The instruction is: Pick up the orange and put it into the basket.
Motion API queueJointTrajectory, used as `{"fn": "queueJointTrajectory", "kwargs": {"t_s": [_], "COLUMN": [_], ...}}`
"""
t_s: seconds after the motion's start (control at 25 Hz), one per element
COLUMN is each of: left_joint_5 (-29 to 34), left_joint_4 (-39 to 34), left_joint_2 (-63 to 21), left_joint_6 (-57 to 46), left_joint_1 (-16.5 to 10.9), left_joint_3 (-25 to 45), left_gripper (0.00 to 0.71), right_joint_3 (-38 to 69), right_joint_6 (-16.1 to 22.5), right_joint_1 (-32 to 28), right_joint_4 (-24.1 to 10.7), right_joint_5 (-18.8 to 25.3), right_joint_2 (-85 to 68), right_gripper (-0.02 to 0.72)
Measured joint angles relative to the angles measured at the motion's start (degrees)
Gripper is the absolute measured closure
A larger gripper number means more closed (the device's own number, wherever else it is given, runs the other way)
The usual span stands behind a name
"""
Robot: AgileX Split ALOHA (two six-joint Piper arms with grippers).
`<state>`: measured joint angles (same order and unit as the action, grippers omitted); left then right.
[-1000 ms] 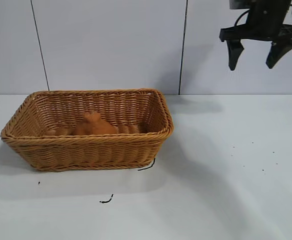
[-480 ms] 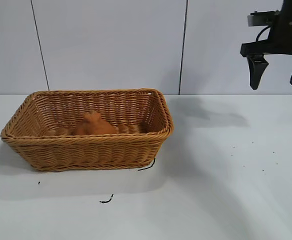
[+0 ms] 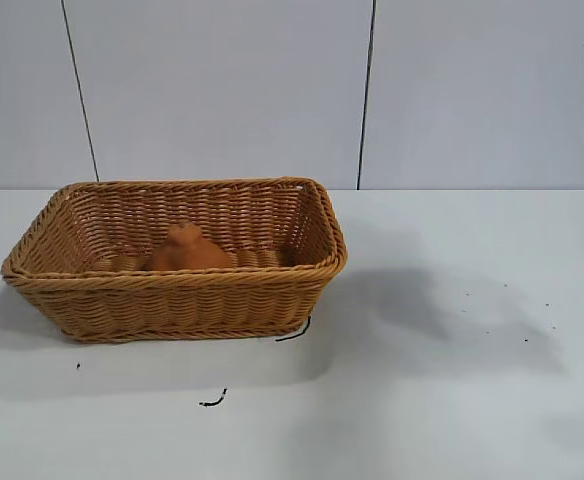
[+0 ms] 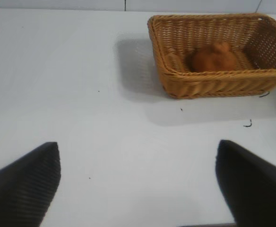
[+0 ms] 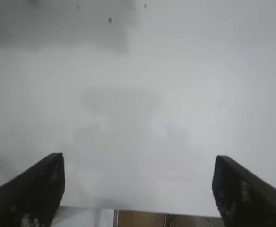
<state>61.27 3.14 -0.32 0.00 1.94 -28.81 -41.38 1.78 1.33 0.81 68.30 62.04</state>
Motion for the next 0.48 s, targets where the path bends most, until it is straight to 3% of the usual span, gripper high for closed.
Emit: {"fn": "queueJointTrajectory", "kwargs": {"t_s": [0.32, 0.48], "left_joint_5": [-0.1, -0.1], "left_joint_4": [0.0, 0.0], "left_joint_2": [0.0, 0.0], "left_joint_6": [0.0, 0.0], "left_joint_1": [0.0, 0.0], "left_joint_3": [0.0, 0.0], "left_gripper": [0.071, 0.071], "right_joint_3": [12.3, 12.7], "right_joint_6": [-2.6, -2.7], "right_joint_1": [0.0, 0.0], "right_joint_4": [0.0, 0.0], "right_joint_5": [-9.3, -9.7], "right_joint_2": [-36.2, -49.8], "right_gripper": [0.092, 0.092]}}
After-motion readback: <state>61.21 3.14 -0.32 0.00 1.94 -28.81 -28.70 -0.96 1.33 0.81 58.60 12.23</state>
